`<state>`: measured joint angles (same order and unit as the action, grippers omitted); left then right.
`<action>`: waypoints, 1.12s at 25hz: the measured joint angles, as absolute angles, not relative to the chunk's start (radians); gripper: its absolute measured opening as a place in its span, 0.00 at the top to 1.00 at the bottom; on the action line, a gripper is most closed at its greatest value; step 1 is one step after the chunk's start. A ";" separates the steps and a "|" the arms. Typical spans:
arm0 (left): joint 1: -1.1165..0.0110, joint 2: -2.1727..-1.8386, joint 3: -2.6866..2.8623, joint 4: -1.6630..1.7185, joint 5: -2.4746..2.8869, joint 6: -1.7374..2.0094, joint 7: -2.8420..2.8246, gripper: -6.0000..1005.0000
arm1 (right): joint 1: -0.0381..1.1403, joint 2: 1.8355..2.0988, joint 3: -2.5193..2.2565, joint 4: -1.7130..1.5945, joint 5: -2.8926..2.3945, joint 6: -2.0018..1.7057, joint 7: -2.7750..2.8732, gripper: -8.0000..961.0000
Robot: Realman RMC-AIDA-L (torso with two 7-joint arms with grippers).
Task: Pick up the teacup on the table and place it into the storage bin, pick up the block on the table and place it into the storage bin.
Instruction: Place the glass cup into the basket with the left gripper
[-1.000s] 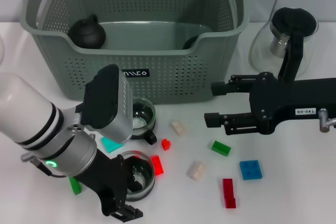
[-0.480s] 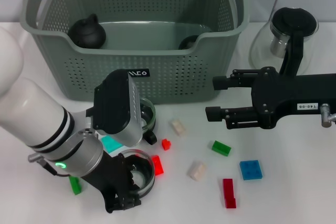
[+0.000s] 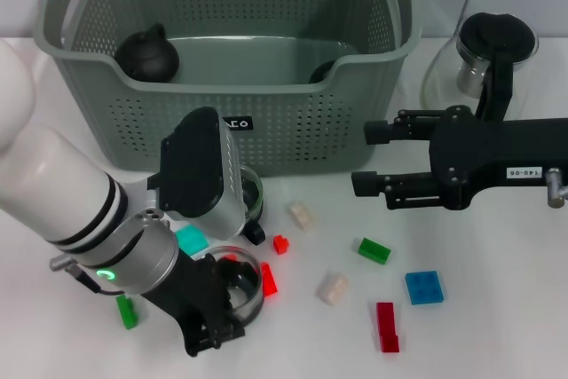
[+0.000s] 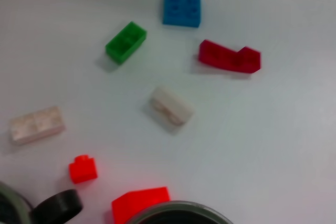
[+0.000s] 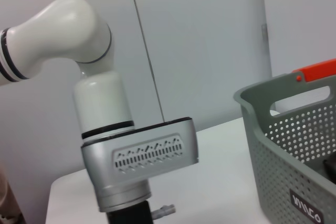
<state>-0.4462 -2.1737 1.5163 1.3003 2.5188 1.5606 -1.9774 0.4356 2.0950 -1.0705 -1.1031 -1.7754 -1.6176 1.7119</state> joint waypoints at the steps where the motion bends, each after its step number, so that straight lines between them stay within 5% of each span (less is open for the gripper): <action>1: -0.446 -2.174 1.511 1.309 2.503 1.580 -1.982 0.94 | 0.436 2.094 -1.065 -1.103 -1.777 -1.618 1.712 0.17; 15: -0.542 -2.167 1.080 1.358 2.028 1.780 -2.082 0.94 | 0.436 2.050 -0.969 -1.080 -2.002 -1.726 1.746 0.17; 28: -0.955 -2.091 0.997 0.971 2.341 1.071 -2.206 0.94 | 0.425 2.043 -0.916 -1.035 -2.089 -1.731 1.737 0.17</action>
<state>-0.9550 -2.0906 0.9971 0.9706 2.3411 1.0712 -2.2055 0.4250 2.0433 -0.9162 -1.0351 -2.0885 -1.7314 1.7369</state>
